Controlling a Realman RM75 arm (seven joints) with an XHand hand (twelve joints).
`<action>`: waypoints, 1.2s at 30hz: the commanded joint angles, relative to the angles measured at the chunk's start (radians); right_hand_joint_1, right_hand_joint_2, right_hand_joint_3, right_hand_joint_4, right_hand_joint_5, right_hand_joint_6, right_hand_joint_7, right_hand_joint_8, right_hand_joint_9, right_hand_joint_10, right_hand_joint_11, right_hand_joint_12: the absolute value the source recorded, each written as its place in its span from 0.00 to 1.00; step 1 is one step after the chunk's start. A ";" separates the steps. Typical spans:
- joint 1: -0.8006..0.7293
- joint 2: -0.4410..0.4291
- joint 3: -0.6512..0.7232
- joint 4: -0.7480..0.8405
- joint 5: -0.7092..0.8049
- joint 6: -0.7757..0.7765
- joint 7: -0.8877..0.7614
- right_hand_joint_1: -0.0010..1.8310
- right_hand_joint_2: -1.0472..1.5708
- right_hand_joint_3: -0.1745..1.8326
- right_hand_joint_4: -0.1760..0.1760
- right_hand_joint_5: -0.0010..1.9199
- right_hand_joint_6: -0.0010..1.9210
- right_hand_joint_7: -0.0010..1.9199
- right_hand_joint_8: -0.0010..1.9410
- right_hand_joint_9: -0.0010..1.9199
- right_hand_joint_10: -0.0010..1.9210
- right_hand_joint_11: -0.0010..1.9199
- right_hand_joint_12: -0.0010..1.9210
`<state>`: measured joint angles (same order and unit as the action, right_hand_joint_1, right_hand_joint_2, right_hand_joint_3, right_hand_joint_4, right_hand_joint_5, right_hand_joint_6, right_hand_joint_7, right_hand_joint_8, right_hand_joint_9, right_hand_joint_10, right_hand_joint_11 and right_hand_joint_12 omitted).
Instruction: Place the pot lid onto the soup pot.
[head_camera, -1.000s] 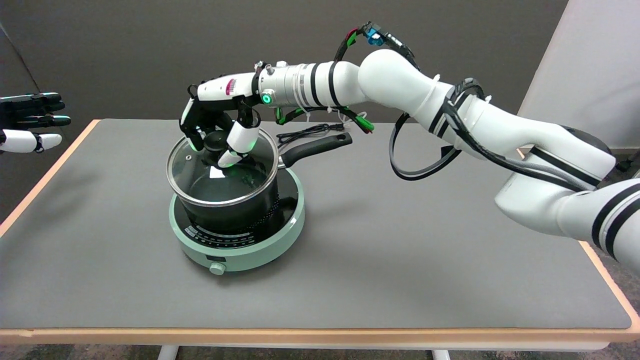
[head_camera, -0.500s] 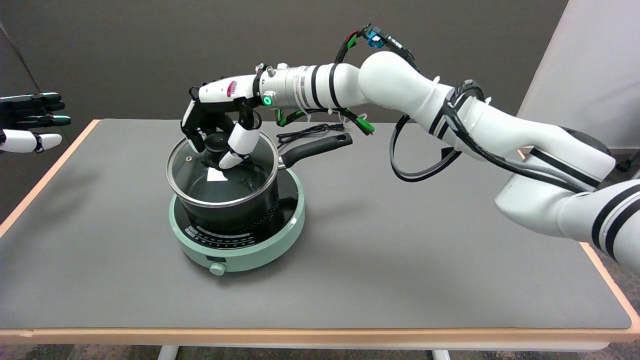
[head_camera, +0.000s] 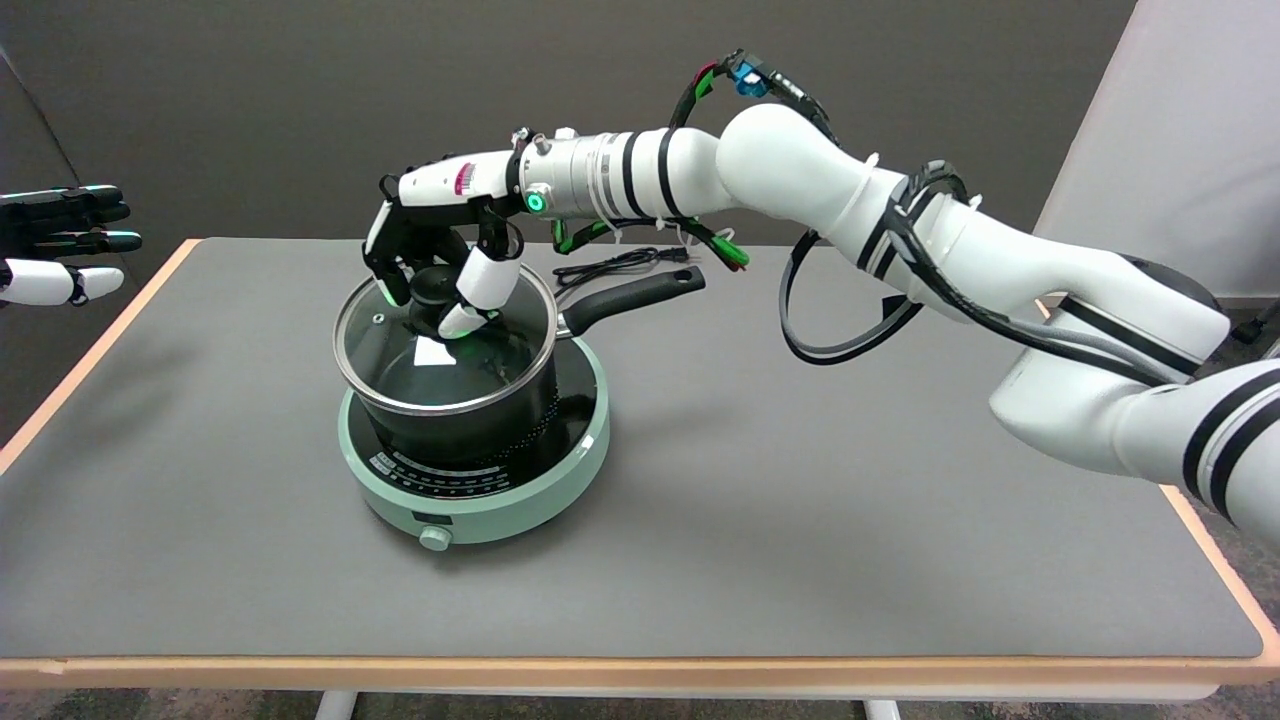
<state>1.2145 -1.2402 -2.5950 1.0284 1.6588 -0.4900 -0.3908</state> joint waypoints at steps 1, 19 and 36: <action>0.001 -0.002 0.001 -0.003 0.000 0.000 0.000 0.74 0.71 0.46 1.00 0.39 0.51 0.46 0.72 0.42 0.88 0.34 0.82; -0.002 -0.003 0.001 -0.005 -0.002 0.000 -0.008 0.74 0.77 0.29 1.00 0.41 0.44 0.45 0.66 0.43 0.75 0.34 0.85; -0.001 0.000 0.003 -0.008 -0.002 0.000 -0.008 0.70 0.77 0.31 1.00 0.40 0.43 0.45 0.59 0.42 0.72 0.31 0.89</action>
<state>1.2125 -1.2423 -2.5937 1.0230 1.6580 -0.4899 -0.3978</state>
